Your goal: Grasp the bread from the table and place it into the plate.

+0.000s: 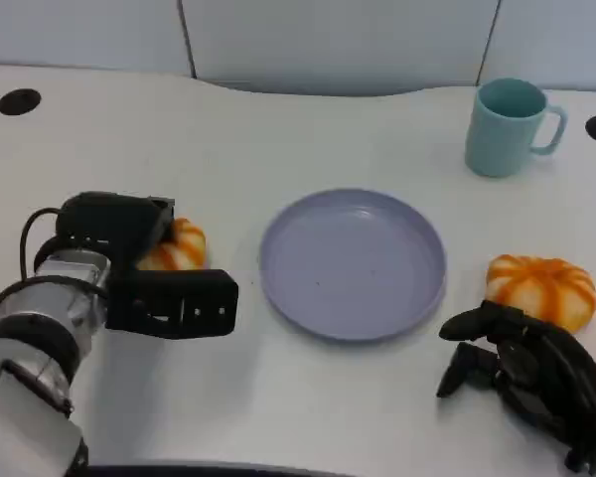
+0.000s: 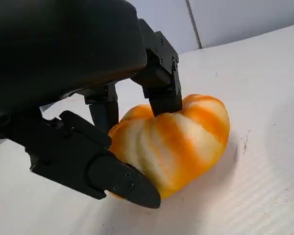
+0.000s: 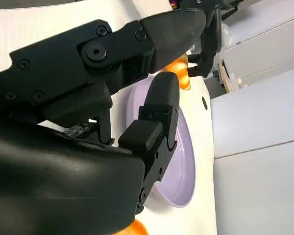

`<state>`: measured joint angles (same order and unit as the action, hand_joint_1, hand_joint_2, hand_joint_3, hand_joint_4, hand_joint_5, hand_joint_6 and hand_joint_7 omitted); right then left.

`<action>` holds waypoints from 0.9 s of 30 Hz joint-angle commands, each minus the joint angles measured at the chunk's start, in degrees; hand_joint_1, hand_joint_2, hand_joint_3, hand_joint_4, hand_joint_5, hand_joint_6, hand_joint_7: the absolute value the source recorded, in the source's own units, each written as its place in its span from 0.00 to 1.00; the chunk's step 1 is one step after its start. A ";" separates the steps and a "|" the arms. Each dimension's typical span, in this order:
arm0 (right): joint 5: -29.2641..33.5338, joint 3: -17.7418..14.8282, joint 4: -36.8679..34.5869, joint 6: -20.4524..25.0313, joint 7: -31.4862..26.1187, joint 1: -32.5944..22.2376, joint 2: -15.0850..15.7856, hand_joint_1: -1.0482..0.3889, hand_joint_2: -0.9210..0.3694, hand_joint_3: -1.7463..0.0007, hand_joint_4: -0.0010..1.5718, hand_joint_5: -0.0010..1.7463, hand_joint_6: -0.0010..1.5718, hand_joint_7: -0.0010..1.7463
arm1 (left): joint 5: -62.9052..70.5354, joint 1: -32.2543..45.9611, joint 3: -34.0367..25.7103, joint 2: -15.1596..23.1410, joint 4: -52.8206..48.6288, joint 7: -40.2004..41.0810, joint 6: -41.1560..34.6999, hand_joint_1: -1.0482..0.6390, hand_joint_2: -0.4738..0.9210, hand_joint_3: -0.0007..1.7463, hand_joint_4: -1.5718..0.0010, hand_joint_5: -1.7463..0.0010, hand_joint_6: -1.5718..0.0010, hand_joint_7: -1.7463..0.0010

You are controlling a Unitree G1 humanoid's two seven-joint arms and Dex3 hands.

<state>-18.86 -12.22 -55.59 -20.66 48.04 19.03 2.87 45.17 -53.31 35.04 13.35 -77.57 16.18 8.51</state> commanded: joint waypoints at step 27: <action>1.15 1.18 0.28 1.06 -2.17 -2.30 -0.53 0.38 0.00 0.97 0.42 0.81 0.51 0.46 | -7.03 -7.49 -7.13 1.62 4.36 -2.80 11.81 0.52 0.75 0.38 0.47 0.00 0.58 0.00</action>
<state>-17.77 -10.91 -53.40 -20.56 45.80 17.75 2.52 37.85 -58.68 27.55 15.22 -74.03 14.25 19.50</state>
